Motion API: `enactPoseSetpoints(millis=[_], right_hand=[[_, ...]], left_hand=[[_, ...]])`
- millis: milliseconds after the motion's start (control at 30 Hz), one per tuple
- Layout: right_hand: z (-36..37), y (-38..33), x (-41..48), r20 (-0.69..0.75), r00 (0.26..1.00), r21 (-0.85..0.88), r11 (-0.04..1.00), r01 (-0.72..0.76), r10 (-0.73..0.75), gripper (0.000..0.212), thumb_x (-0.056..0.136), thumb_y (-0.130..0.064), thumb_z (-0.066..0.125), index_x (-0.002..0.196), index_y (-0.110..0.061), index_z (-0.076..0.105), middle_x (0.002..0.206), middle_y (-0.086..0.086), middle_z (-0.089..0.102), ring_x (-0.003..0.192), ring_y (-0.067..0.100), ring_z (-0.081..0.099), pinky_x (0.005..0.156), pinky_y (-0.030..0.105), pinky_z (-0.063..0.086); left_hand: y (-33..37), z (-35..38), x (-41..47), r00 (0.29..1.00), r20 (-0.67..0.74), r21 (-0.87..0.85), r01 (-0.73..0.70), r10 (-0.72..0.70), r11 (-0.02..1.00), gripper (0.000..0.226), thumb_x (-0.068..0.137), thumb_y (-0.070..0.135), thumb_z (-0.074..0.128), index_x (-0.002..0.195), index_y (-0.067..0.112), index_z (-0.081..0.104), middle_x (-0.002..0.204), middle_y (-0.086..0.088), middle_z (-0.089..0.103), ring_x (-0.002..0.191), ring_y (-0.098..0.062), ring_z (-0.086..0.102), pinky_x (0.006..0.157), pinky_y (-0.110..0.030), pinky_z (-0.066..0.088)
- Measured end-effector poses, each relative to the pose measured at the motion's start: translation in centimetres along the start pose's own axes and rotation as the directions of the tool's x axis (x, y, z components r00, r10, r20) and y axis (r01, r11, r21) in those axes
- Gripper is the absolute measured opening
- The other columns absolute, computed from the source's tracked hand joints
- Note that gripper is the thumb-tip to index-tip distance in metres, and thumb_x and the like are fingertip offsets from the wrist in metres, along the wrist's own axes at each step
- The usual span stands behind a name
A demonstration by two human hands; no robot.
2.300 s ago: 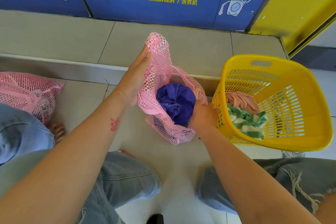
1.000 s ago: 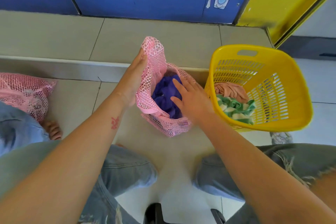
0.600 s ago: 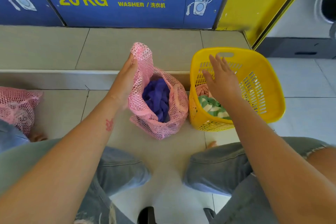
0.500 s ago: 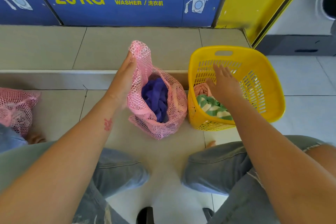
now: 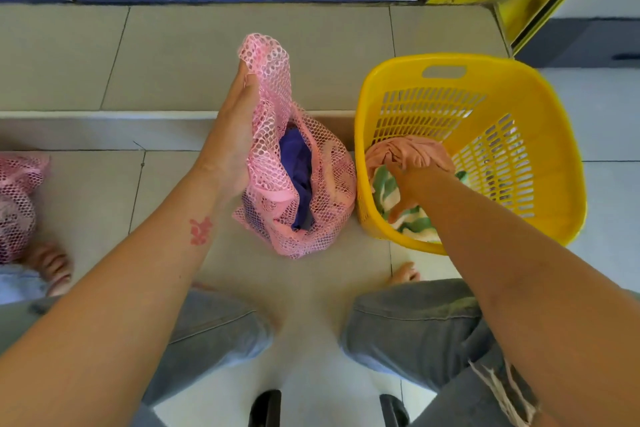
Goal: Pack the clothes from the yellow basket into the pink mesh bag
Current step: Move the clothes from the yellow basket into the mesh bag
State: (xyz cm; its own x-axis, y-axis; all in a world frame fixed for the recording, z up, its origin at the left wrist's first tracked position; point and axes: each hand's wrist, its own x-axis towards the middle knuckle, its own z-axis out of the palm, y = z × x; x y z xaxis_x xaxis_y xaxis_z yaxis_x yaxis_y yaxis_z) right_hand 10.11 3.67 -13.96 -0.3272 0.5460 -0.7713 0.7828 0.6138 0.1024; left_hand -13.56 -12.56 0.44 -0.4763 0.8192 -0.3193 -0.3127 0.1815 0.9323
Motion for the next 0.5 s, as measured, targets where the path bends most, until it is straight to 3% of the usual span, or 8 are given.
enactPoseSetpoints(millis=[133, 267, 400, 500], right_hand=[[0.7, -0.6, 0.2, 0.024, 0.998, -0.119, 0.992, -0.053, 0.056, 0.138, 0.046, -0.076, 0.075, 0.151, -0.038, -0.007, 0.162, 0.011, -0.010, 0.140, 0.051, 0.022, 0.102, 0.067, 0.035], [0.5, -1.3, 1.3, 0.061, 0.991, -0.080, 0.990, -0.116, 0.121, 0.099, 0.078, -0.042, 0.075, 0.153, -0.028, 0.011, 0.162, 0.013, -0.008, 0.139, 0.050, 0.026, 0.098, 0.061, 0.041], [0.4, -0.4, 1.0, -0.013, 0.998, -0.017, 0.998, -0.056, 0.056, 0.064, 0.094, -0.028, 0.057, 0.151, -0.022, 0.030, 0.156, 0.009, 0.031, 0.137, 0.036, 0.038, 0.106, 0.048, 0.040], [-1.0, 0.6, -0.6, -0.107, 0.994, 0.205, 0.979, -0.010, 0.032, 0.055, 0.098, -0.030, 0.047, 0.150, -0.019, 0.033, 0.154, 0.008, 0.035, 0.140, 0.030, 0.036, 0.114, 0.042, 0.032]], left_hand=[[-0.8, 0.0, 1.1, 1.000, 0.008, -0.007, 0.014, -0.013, 1.000, 0.058, 0.098, 0.053, 0.044, 0.153, 0.044, 0.028, 0.160, 0.008, 0.038, 0.145, -0.021, 0.039, 0.120, -0.053, 0.031], [-0.9, -0.3, 1.6, 1.000, -0.012, -0.019, 0.024, -0.025, 1.000, 0.062, 0.093, 0.057, 0.050, 0.152, 0.046, 0.032, 0.159, 0.008, 0.040, 0.145, -0.022, 0.041, 0.119, -0.055, 0.031], [-0.5, -0.9, 1.2, 1.000, -0.023, -0.023, 0.016, -0.016, 1.000, 0.063, 0.094, 0.055, 0.050, 0.153, 0.043, 0.031, 0.158, 0.008, 0.041, 0.143, -0.021, 0.043, 0.119, -0.052, 0.032], [-0.1, -1.4, 0.4, 0.999, -0.030, -0.024, 0.017, -0.018, 1.000, 0.056, 0.100, 0.050, 0.044, 0.154, 0.041, 0.031, 0.157, 0.007, 0.042, 0.141, -0.020, 0.045, 0.118, -0.050, 0.035]])
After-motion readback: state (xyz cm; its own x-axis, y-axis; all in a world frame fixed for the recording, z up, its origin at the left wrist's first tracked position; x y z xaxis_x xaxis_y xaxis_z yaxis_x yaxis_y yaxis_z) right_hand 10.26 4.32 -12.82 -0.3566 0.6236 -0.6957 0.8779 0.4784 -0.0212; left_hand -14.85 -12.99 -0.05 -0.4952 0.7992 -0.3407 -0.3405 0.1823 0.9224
